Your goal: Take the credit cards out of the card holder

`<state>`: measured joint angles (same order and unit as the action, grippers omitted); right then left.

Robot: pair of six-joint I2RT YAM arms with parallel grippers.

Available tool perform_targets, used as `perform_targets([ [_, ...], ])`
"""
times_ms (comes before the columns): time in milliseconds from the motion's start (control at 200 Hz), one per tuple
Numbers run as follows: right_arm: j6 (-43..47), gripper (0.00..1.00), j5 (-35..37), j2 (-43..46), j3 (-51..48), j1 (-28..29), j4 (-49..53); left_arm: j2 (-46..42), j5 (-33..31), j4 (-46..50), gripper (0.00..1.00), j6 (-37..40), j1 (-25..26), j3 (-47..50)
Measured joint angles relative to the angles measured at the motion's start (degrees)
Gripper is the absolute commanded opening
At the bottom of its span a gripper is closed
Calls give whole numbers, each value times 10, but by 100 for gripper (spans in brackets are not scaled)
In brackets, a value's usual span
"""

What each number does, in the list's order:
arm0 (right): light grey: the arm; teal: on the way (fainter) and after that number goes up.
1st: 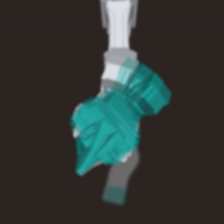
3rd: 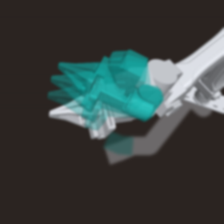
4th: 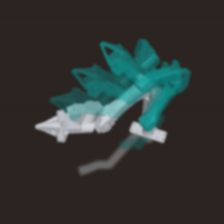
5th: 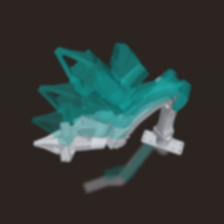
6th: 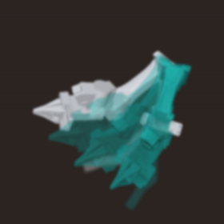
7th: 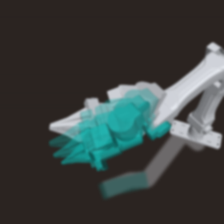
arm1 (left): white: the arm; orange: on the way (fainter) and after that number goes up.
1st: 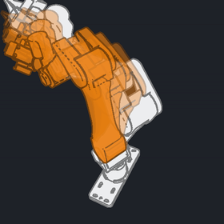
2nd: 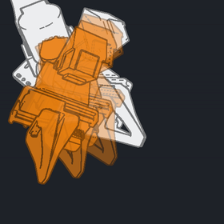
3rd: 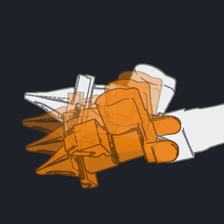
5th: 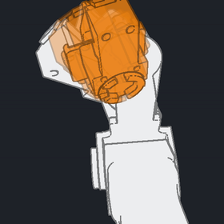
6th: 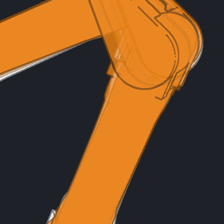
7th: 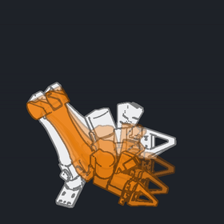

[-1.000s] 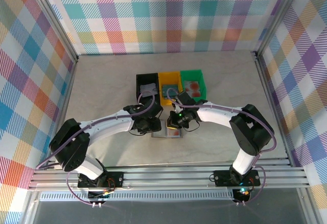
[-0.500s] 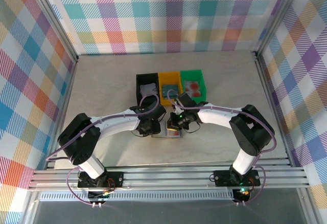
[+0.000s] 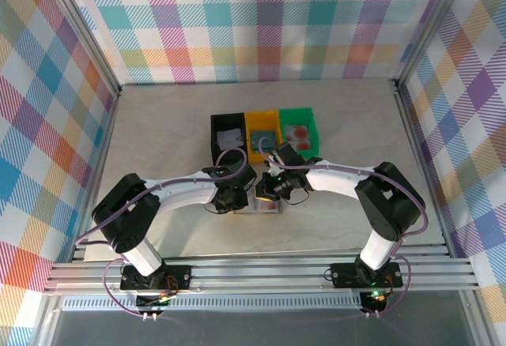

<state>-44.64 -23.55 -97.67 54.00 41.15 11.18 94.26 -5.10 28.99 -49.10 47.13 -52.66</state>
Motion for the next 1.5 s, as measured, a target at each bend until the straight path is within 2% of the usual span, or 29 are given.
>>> perform_targets([
  [615, -12, 15, -3, -27, 1, 3, -21, -7, -5, -26, 6, -2, 0, 21],
  [850, -12, 19, 5, -37, 5, 3, -21, -12, -5, -36, 5, -2, 0, 28],
  [1500, -12, 19, 12, -57, 9, 3, -40, -10, -5, -40, 1, -2, 0, 31],
])
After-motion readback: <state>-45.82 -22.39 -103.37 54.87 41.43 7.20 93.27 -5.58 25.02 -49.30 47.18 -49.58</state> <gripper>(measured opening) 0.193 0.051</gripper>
